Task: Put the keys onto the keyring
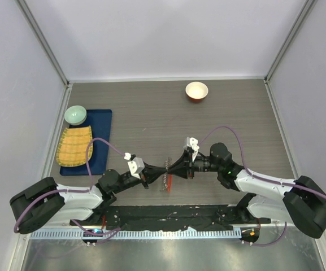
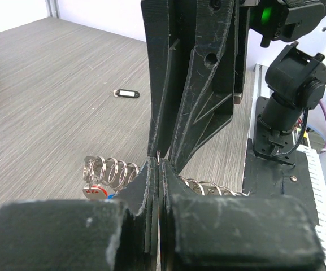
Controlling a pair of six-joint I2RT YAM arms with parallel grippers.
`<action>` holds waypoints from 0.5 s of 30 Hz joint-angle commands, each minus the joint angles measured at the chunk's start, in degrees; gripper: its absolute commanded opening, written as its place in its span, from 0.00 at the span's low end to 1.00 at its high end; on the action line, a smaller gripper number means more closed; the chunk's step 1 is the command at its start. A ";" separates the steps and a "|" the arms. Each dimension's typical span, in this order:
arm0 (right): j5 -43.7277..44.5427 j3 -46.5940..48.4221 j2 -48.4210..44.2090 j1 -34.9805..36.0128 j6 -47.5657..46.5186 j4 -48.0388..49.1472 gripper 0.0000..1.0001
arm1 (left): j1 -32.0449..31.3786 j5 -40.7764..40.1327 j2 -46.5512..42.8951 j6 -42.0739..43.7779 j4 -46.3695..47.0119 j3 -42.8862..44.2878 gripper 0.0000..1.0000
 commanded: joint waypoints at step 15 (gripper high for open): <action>2.62 11.35 -6.34 0.00 -13.86 -26.45 0.01 | -0.15 -0.34 -7.74 3.43 -9.12 1.34 0.29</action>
